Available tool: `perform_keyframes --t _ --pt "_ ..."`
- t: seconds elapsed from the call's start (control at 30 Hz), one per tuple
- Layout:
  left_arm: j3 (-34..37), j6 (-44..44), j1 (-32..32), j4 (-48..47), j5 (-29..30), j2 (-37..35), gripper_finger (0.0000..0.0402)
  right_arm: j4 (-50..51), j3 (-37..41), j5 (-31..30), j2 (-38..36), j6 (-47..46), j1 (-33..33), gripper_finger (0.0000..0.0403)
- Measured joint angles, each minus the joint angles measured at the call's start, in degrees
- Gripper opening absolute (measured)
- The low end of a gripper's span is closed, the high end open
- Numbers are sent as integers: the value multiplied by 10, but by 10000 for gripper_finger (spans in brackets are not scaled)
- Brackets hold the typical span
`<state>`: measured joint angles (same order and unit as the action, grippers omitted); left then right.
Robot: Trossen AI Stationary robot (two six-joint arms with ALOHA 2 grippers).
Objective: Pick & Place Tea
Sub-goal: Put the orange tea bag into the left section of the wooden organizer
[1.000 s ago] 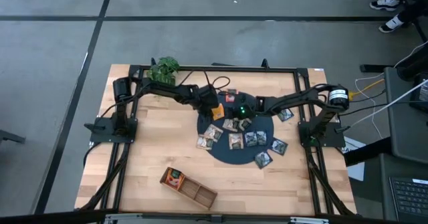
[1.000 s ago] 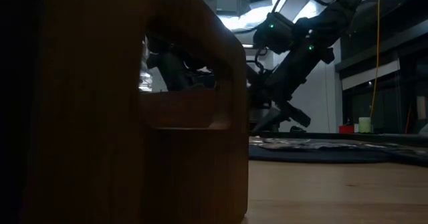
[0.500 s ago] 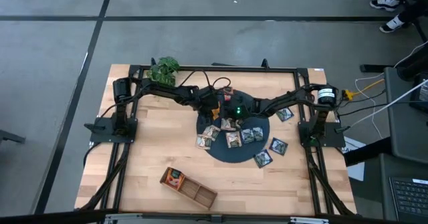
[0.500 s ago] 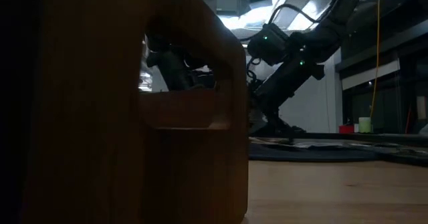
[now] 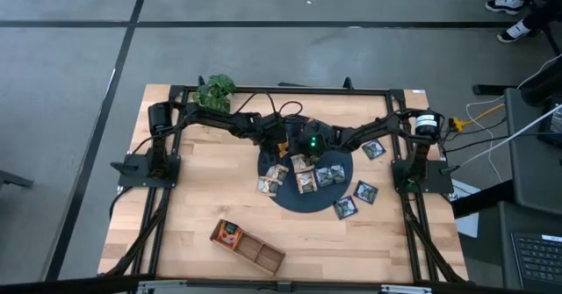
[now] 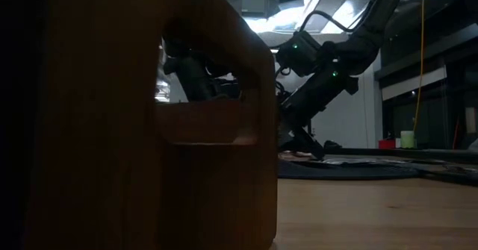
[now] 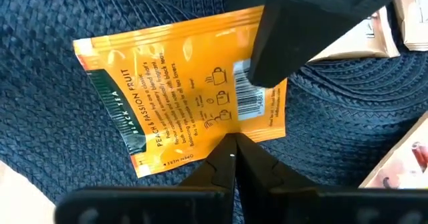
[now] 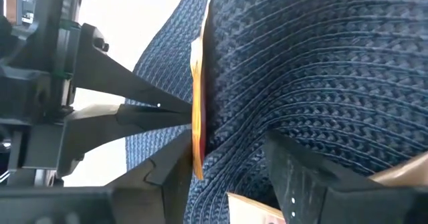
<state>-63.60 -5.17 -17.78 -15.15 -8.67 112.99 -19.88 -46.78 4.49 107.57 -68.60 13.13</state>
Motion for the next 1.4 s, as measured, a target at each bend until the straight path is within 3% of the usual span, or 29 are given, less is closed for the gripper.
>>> perform_keyframes --t 0.87,1.07,1.4 --pt "-4 29 -1 -74 3 -8 5 63 -46 1 -8 29 2 180" --pt "-4 39 -1 -71 1 -8 5 117 -47 -3 -8 36 2 180" --pt "-3 40 -1 -66 1 -8 3 90 -47 -14 -9 42 2 180"
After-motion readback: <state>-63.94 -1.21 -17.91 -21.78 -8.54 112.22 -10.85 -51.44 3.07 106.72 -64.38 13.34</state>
